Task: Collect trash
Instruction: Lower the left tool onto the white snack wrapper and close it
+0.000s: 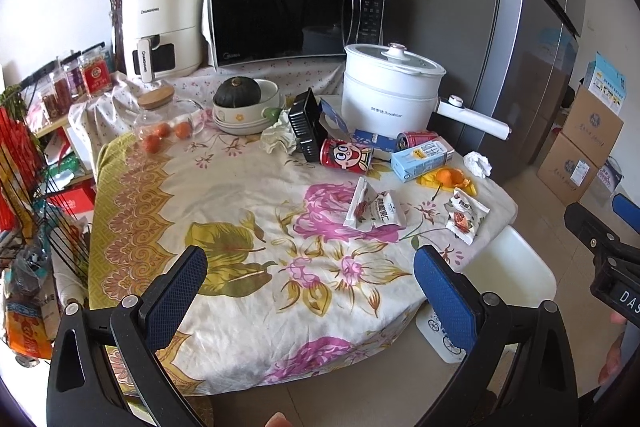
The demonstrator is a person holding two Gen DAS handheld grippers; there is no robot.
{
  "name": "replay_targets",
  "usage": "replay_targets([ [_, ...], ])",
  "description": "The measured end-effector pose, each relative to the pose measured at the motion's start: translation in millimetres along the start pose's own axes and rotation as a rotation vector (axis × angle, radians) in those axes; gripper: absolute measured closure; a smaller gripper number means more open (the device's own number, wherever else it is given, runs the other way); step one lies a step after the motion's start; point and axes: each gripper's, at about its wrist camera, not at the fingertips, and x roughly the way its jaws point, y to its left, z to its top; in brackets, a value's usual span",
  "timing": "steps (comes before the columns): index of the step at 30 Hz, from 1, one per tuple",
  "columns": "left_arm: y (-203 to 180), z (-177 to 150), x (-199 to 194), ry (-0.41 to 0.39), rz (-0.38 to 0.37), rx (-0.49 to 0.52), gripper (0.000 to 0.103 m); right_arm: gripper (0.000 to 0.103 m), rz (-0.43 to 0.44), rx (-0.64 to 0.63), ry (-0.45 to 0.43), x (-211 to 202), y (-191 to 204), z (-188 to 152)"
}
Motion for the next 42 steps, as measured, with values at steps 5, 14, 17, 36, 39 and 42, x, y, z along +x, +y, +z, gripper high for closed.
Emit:
replay_targets([
  [5,-8.4,9.6,31.7,0.084,-0.073,0.107,0.0,0.0,0.037,0.014,0.095,25.6,-14.8,19.0],
  [14,-39.6,20.6,137.3,0.282,-0.037,0.279,0.0,0.0,0.066,0.035,0.355,125.0,-38.1,21.8],
  [17,-42.1,20.7,171.1,0.335,-0.056,0.266,0.0,0.0,0.083,0.036,0.451,157.8,-42.6,9.8],
  [36,-68.7,35.0,249.1,0.378,-0.089,0.254,0.029,0.0,0.016,0.045,0.541,228.7,-47.4,4.5],
  [39,-66.5,36.9,250.7,0.373,-0.1,0.238,0.04,0.0,0.016,0.055,0.545,230.3,-49.5,3.3],
  [42,-64.2,36.9,250.9,0.373,-0.105,0.233,0.053,0.0,0.008,0.055,0.547,231.1,-50.2,2.2],
])
